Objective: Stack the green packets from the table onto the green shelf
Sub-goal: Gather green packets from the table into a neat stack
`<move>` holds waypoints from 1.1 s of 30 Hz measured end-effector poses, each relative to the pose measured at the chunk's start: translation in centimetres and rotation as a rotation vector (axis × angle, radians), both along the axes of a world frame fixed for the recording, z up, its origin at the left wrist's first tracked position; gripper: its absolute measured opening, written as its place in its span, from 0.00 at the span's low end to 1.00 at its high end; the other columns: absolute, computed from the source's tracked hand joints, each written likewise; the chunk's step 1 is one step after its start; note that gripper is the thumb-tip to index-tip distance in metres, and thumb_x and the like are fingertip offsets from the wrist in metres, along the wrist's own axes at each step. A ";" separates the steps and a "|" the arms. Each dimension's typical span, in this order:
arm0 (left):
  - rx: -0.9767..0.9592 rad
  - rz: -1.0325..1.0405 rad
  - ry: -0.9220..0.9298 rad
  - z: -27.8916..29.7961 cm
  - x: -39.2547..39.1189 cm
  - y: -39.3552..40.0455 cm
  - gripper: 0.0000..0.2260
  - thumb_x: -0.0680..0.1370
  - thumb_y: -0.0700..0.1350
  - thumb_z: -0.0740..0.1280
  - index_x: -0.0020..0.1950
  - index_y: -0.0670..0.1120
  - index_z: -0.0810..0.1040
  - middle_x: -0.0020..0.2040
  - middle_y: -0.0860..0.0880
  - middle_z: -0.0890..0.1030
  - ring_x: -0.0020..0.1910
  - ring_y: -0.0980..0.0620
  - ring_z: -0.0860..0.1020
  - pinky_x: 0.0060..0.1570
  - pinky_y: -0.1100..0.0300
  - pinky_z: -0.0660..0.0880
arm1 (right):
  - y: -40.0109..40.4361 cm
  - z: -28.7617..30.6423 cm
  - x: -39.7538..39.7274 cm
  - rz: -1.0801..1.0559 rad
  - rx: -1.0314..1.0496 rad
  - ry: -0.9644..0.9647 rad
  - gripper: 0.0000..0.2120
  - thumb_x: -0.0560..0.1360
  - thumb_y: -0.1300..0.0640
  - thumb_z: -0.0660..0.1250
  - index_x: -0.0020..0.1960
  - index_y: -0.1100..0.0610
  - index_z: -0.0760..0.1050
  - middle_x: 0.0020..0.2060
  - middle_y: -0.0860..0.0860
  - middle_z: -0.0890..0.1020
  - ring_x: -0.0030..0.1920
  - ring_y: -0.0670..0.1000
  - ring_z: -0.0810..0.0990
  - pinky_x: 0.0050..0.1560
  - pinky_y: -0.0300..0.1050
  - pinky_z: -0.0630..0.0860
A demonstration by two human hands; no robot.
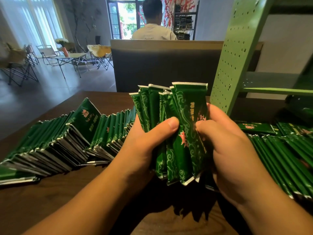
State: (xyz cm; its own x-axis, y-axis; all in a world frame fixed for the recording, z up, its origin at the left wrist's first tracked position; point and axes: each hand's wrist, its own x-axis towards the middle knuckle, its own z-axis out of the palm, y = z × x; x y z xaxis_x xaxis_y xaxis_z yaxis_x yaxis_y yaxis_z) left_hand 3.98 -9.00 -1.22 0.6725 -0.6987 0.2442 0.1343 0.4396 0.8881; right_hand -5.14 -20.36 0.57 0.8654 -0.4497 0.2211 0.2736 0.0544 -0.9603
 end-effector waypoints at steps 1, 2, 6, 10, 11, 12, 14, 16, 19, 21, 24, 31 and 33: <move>-0.001 -0.001 -0.016 0.0 0.0 0.0 0.19 0.72 0.43 0.69 0.62 0.41 0.78 0.49 0.43 0.87 0.47 0.47 0.87 0.42 0.56 0.83 | -0.1 0.0 -0.1 0.030 0.027 -0.001 0.16 0.79 0.64 0.61 0.55 0.50 0.83 0.44 0.52 0.87 0.42 0.51 0.85 0.35 0.43 0.79; -0.009 -0.007 -0.026 0.1 0.0 0.0 0.21 0.71 0.44 0.69 0.64 0.41 0.77 0.51 0.41 0.86 0.50 0.44 0.86 0.45 0.54 0.83 | -0.1 0.1 -0.1 0.056 0.055 -0.008 0.16 0.79 0.65 0.61 0.56 0.51 0.82 0.44 0.53 0.87 0.40 0.50 0.85 0.33 0.42 0.78; -0.037 0.001 -0.058 0.0 0.6 0.0 0.23 0.70 0.46 0.71 0.64 0.44 0.76 0.54 0.41 0.85 0.52 0.43 0.86 0.46 0.53 0.83 | -0.4 0.1 -0.3 0.140 0.186 -0.020 0.16 0.71 0.63 0.67 0.58 0.54 0.81 0.42 0.54 0.85 0.38 0.50 0.83 0.32 0.42 0.79; -0.007 0.008 -0.075 -0.3 1.1 0.1 0.20 0.71 0.45 0.68 0.62 0.40 0.77 0.50 0.43 0.86 0.46 0.45 0.86 0.41 0.56 0.82 | -0.5 -0.5 -0.2 0.094 0.161 -0.058 0.20 0.66 0.59 0.68 0.58 0.54 0.80 0.42 0.55 0.86 0.40 0.52 0.86 0.34 0.46 0.81; -0.008 0.009 -0.087 -0.4 1.1 0.1 0.19 0.72 0.45 0.67 0.62 0.40 0.78 0.50 0.42 0.85 0.47 0.45 0.85 0.41 0.56 0.82 | -0.4 -0.6 -0.1 0.078 0.128 -0.072 0.20 0.66 0.59 0.68 0.58 0.53 0.79 0.45 0.55 0.86 0.43 0.54 0.86 0.37 0.48 0.82; -0.019 0.014 -0.112 -0.5 1.1 0.1 0.18 0.73 0.45 0.66 0.62 0.41 0.78 0.52 0.42 0.85 0.49 0.45 0.85 0.42 0.56 0.82 | -0.4 -0.7 -0.1 0.061 0.103 -0.086 0.20 0.67 0.59 0.68 0.58 0.53 0.79 0.48 0.56 0.86 0.46 0.56 0.87 0.41 0.50 0.83; -0.057 0.080 -0.199 -0.8 1.5 0.0 0.19 0.73 0.43 0.68 0.64 0.48 0.78 0.57 0.43 0.84 0.54 0.45 0.84 0.47 0.55 0.81 | -0.4 -0.8 0.2 0.035 0.078 -0.102 0.21 0.67 0.60 0.68 0.60 0.52 0.78 0.51 0.58 0.86 0.51 0.59 0.86 0.46 0.56 0.84; -0.095 0.147 -0.267 -0.9 1.7 -0.5 0.24 0.71 0.43 0.70 0.68 0.51 0.75 0.59 0.45 0.83 0.56 0.46 0.83 0.49 0.54 0.80 | -0.6 -0.9 0.2 -0.016 0.026 -0.095 0.22 0.67 0.59 0.68 0.61 0.50 0.77 0.52 0.57 0.86 0.52 0.59 0.86 0.49 0.60 0.84; -0.091 0.177 -0.302 -0.5 1.5 -0.9 0.19 0.73 0.42 0.66 0.63 0.51 0.80 0.56 0.46 0.85 0.55 0.46 0.83 0.49 0.55 0.80 | -0.6 -1.1 0.4 -0.114 -0.082 -0.068 0.27 0.67 0.57 0.69 0.66 0.47 0.73 0.53 0.53 0.85 0.54 0.55 0.85 0.54 0.62 0.83; -0.072 0.174 -0.301 0.1 0.9 -0.8 0.17 0.73 0.45 0.64 0.57 0.54 0.85 0.57 0.47 0.84 0.57 0.47 0.82 0.51 0.53 0.78 | -0.5 -1.0 0.2 -0.194 -0.166 -0.045 0.33 0.67 0.56 0.70 0.70 0.45 0.70 0.54 0.49 0.84 0.55 0.50 0.84 0.57 0.60 0.82; -0.069 0.108 -0.297 1.3 0.0 0.3 0.17 0.77 0.49 0.58 0.56 0.57 0.86 0.59 0.51 0.84 0.61 0.49 0.80 0.56 0.55 0.77 | -0.3 -0.3 -0.1 -0.258 -0.272 -0.032 0.37 0.66 0.54 0.71 0.74 0.46 0.66 0.58 0.47 0.82 0.57 0.46 0.82 0.60 0.55 0.81; 0.046 0.205 -0.470 -0.1 -2.0 2.9 0.34 0.71 0.45 0.73 0.74 0.42 0.65 0.66 0.44 0.79 0.65 0.47 0.79 0.62 0.50 0.78 | 0.6 -0.8 -2.8 -0.134 -0.551 0.067 0.37 0.71 0.54 0.75 0.77 0.44 0.65 0.64 0.41 0.80 0.64 0.40 0.78 0.64 0.46 0.77; 0.135 0.210 -0.513 -1.6 -2.3 3.7 0.33 0.72 0.46 0.75 0.74 0.44 0.65 0.66 0.46 0.79 0.66 0.49 0.79 0.63 0.52 0.77 | 0.9 -1.4 -3.6 -0.076 -0.665 0.148 0.39 0.73 0.58 0.75 0.78 0.41 0.62 0.63 0.36 0.78 0.63 0.34 0.76 0.61 0.35 0.75</move>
